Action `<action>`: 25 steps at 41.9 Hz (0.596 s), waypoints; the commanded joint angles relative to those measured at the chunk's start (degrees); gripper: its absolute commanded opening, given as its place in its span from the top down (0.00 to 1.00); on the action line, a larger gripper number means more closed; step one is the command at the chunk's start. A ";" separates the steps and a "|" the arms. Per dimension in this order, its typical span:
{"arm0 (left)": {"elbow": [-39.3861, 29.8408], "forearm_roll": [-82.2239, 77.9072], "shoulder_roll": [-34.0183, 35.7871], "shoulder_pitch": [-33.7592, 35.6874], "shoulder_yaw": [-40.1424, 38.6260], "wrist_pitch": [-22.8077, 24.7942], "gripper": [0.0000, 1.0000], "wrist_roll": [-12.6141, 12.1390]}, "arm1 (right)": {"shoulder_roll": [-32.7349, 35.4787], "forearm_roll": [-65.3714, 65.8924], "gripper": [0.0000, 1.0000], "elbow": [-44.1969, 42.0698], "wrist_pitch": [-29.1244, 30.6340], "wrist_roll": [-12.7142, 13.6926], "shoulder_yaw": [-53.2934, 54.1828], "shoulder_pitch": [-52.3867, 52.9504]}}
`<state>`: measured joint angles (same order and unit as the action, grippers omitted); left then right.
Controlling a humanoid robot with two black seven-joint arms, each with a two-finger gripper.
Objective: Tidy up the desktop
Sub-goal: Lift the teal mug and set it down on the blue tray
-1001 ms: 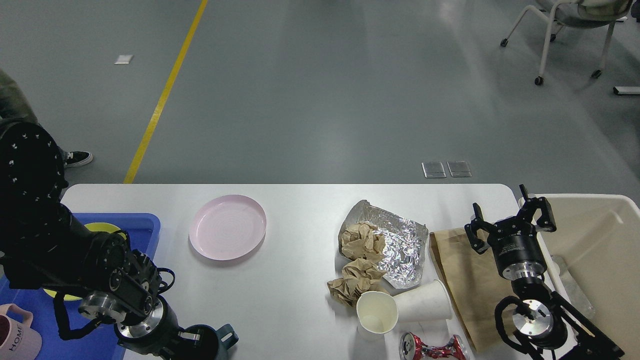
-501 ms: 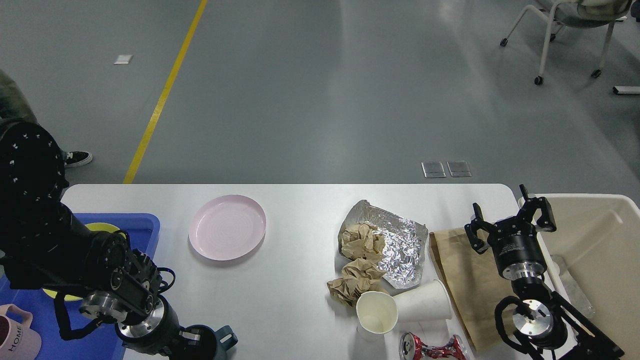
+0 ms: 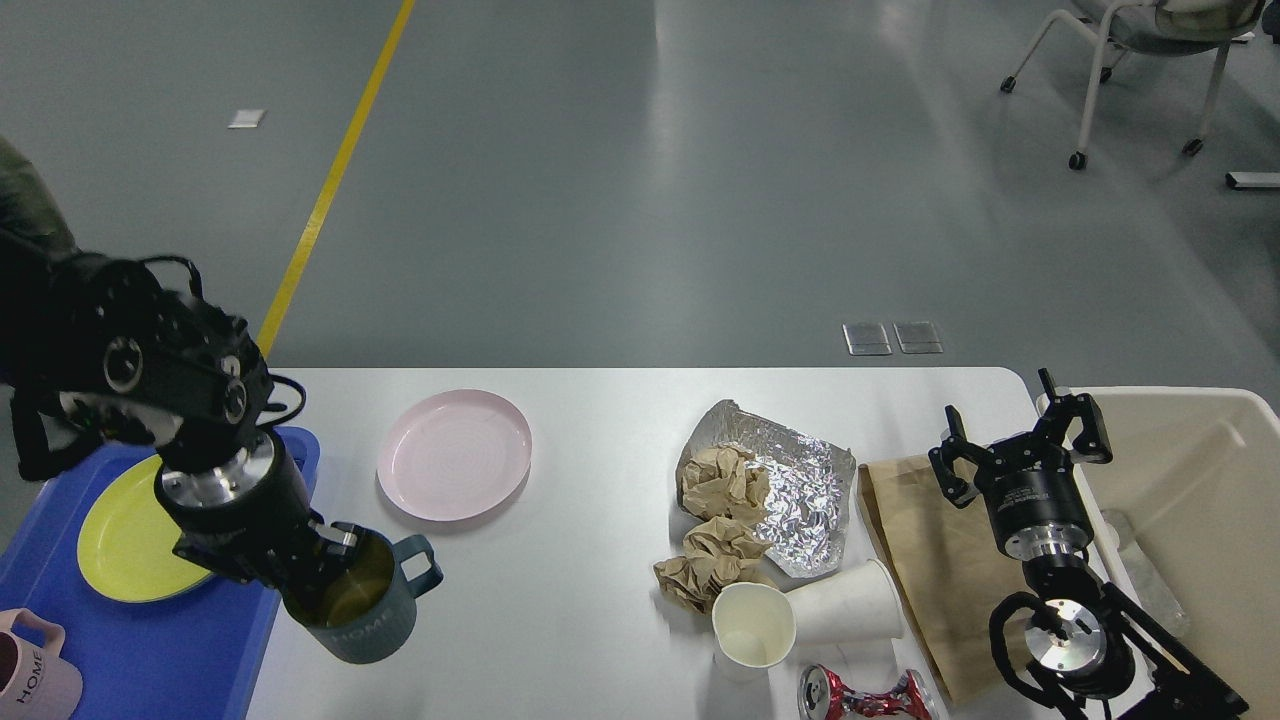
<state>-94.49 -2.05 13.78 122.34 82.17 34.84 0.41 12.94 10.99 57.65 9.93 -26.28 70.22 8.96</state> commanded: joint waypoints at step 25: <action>-2.01 1.69 0.89 31.73 6.59 20.16 1.00 3.98 | 0.07 0.00 0.00 0.00 0.00 0.00 0.00 0.00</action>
<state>-96.53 -0.36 14.28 154.79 88.04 55.01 3.85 13.02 10.99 57.65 9.93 -26.28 70.22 8.96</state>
